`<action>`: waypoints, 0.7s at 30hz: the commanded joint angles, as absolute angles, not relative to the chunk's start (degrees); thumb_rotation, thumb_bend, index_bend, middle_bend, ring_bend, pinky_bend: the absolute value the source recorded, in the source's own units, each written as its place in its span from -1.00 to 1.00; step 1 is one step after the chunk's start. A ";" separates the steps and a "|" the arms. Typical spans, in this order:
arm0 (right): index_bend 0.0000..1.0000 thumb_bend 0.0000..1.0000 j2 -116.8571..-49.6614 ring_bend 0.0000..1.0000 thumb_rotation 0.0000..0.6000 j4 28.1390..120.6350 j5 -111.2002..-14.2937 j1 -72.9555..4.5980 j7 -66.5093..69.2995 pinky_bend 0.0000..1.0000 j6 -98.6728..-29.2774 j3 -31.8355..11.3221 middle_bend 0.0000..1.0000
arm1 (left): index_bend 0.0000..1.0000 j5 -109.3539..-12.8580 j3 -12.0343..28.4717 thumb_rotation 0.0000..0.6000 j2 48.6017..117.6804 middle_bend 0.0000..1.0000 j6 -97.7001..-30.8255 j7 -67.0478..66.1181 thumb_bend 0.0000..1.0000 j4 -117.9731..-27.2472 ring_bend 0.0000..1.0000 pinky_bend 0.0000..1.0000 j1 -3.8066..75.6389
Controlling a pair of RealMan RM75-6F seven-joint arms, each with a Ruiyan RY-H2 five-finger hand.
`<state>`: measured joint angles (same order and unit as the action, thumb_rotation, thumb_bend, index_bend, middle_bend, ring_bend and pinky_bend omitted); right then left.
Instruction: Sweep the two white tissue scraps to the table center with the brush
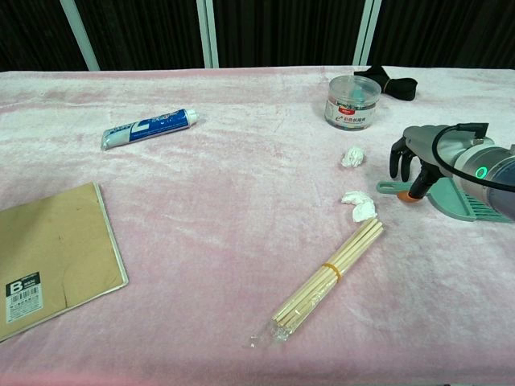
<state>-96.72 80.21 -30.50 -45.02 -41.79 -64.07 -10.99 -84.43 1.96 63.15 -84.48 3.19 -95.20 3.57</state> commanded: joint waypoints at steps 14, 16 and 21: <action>0.02 -0.50 -98.09 -0.56 1.00 77.95 -30.72 -44.75 -42.18 -0.75 -62.95 -11.56 -0.07 | -0.85 -84.40 1.94 1.00 63.10 -0.83 -84.39 3.27 -0.41 -95.22 -1.00 -0.84 3.60; 0.02 -0.49 -98.21 -0.56 1.00 77.61 -30.39 -44.79 -42.42 -0.75 -62.66 -11.69 -0.07 | -0.85 -84.38 1.94 1.00 63.10 -0.83 -84.38 3.25 -0.41 -95.22 -1.00 -0.84 3.59; 0.04 -0.42 -98.30 -0.55 1.00 77.34 -29.76 -44.84 -42.74 -0.75 -62.08 -12.06 -0.06 | -0.85 -84.31 1.96 1.00 63.10 -0.83 -84.35 3.29 -0.41 -95.24 -1.00 -0.84 3.60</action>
